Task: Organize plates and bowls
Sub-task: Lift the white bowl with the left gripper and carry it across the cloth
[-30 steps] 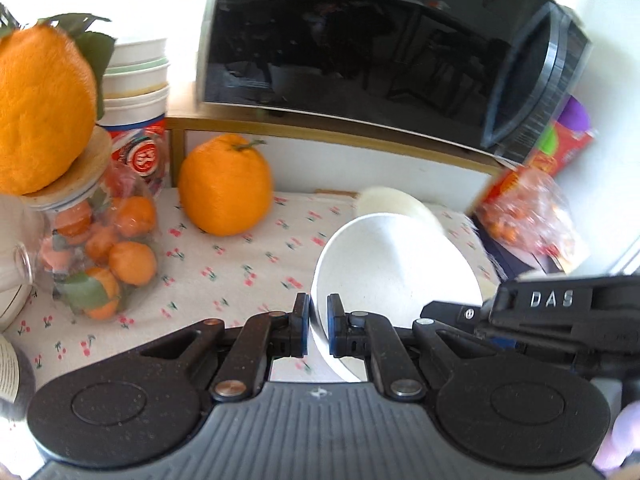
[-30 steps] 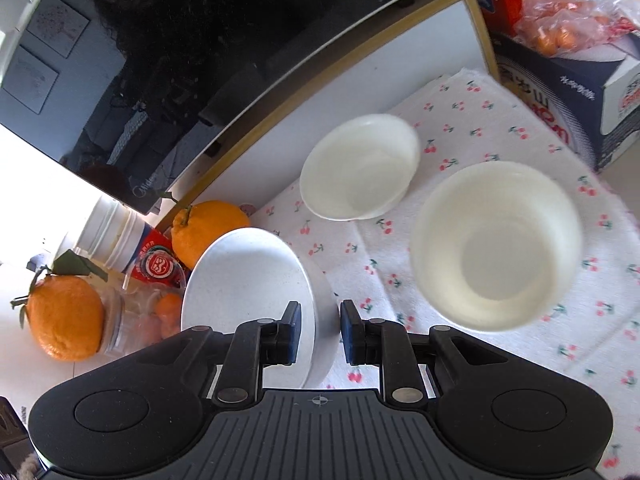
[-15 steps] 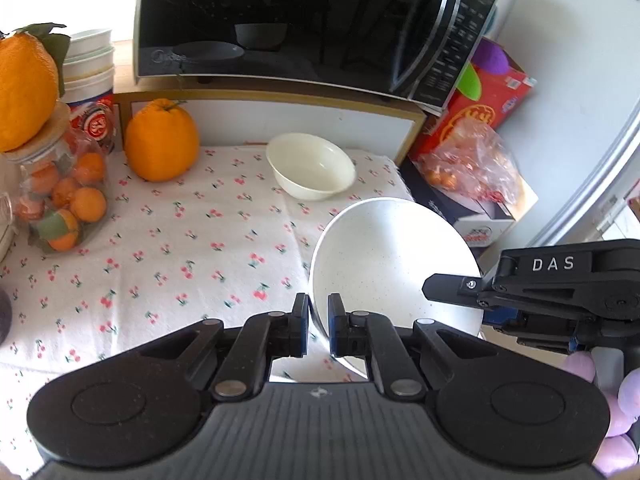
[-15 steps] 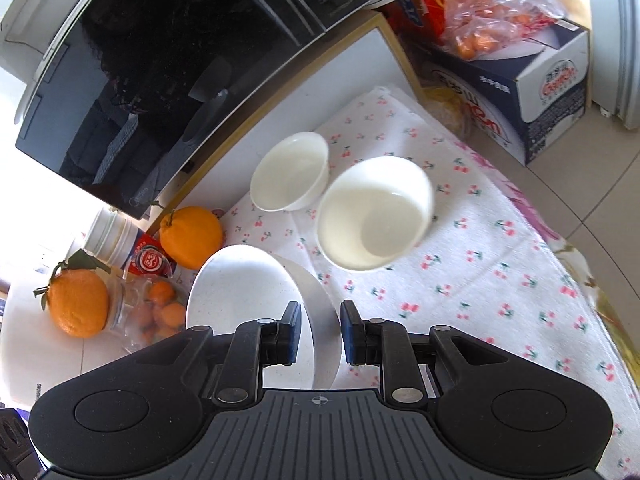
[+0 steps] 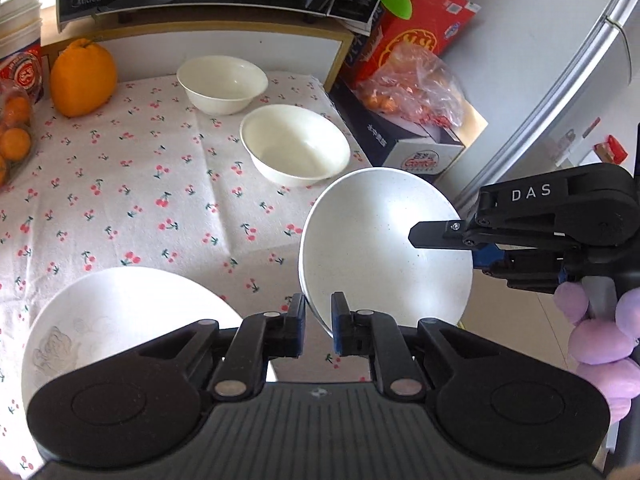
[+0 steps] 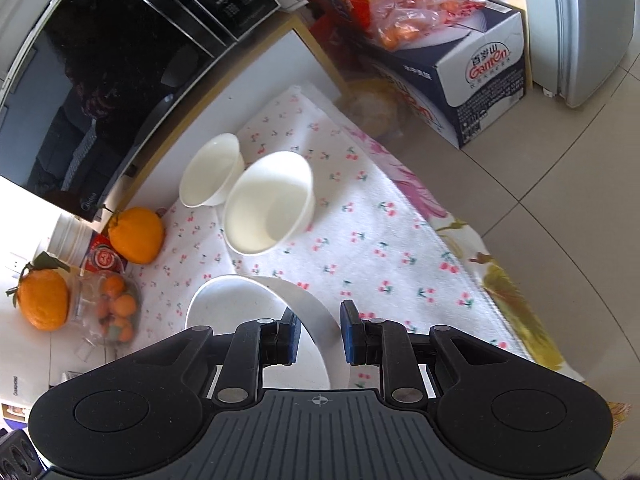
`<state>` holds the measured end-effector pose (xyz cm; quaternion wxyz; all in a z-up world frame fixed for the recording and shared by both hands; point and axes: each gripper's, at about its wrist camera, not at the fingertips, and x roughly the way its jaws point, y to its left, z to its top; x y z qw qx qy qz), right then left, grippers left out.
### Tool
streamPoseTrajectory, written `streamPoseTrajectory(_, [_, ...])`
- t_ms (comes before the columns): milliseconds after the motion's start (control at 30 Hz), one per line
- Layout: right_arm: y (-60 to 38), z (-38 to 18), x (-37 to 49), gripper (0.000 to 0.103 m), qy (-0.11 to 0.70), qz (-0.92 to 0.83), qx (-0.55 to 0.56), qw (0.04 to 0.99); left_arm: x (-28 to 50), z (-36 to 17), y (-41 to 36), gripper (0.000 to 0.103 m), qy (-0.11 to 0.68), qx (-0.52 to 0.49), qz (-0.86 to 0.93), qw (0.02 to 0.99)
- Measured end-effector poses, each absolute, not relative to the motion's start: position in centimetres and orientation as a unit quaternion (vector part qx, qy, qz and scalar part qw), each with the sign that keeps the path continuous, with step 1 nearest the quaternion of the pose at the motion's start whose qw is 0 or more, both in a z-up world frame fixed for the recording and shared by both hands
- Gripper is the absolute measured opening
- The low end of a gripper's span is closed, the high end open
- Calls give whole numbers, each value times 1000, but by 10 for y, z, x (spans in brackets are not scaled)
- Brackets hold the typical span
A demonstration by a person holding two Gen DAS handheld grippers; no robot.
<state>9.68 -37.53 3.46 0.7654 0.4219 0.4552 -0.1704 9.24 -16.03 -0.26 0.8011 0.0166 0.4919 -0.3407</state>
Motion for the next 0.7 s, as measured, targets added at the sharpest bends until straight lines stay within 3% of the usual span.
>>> streamPoseTrajectory(700, [-396,-18,84,21,526,-178,402,728,73,-35,-190,13,516,76,-337,784])
